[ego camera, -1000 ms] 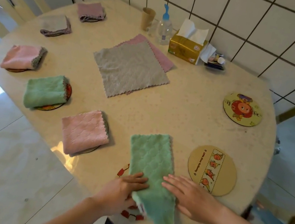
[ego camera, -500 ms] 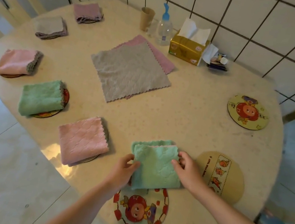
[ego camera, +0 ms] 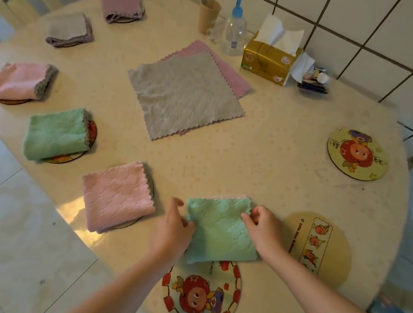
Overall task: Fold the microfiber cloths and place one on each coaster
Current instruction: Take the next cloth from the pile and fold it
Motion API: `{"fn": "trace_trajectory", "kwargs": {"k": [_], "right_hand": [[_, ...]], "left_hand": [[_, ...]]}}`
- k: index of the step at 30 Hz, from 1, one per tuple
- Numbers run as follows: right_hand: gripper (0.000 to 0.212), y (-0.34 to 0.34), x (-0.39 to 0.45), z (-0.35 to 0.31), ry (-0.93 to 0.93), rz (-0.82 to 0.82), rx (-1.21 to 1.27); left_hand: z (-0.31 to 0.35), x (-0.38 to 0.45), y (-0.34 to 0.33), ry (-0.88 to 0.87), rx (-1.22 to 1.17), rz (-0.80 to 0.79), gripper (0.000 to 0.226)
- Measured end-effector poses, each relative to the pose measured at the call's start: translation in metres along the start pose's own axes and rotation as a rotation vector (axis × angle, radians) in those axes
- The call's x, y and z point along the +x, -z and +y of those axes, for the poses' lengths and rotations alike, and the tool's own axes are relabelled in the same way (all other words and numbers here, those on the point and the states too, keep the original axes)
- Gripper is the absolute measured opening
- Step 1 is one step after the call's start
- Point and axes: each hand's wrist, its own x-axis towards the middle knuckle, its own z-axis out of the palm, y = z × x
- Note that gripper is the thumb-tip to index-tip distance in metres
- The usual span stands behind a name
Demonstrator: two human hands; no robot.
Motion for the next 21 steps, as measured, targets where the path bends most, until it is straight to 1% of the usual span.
{"fn": "trace_trajectory", "kwargs": {"k": [1, 3, 4, 6, 8, 10, 13, 15, 17, 19, 21], "right_hand": [[0.018, 0.001, 0.001, -0.002, -0.003, 0.011, -0.021], [0.020, 0.004, 0.000, -0.006, -0.016, 0.027, -0.078], [0.022, 0.005, -0.002, -0.007, -0.025, 0.033, -0.103], [0.029, 0.007, -0.007, -0.010, -0.025, 0.018, -0.129], [0.042, 0.005, -0.017, -0.010, -0.009, -0.033, -0.144], [0.054, 0.003, -0.024, -0.012, -0.021, -0.075, -0.134], [0.063, 0.004, -0.022, -0.017, -0.137, -0.093, 0.001], [0.062, 0.006, -0.016, -0.018, -0.210, -0.138, 0.088], [0.057, 0.011, -0.012, -0.017, -0.257, -0.209, 0.148], [0.044, 0.015, -0.012, -0.015, -0.254, -0.264, 0.222], [0.032, 0.022, -0.015, -0.016, -0.215, -0.306, 0.299]], "left_hand": [[-0.001, 0.001, 0.001, -0.113, 0.116, 0.052, 0.042], [-0.004, 0.008, 0.000, -0.309, 0.278, 0.044, 0.061], [-0.006, 0.012, -0.001, -0.375, 0.349, 0.008, 0.064], [-0.009, 0.020, -0.002, -0.406, 0.423, -0.056, 0.060], [-0.009, 0.026, -0.002, -0.363, 0.382, -0.088, 0.053], [-0.002, 0.030, 0.000, -0.268, 0.248, -0.097, 0.044], [0.008, 0.038, 0.003, -0.141, 0.040, -0.092, 0.028], [0.013, 0.040, 0.005, -0.100, -0.061, -0.108, 0.022], [0.016, 0.041, 0.007, -0.057, -0.144, -0.122, 0.021], [0.019, 0.039, 0.009, -0.003, -0.250, -0.123, 0.021], [0.019, 0.034, 0.014, 0.056, -0.405, -0.140, 0.023]]}}
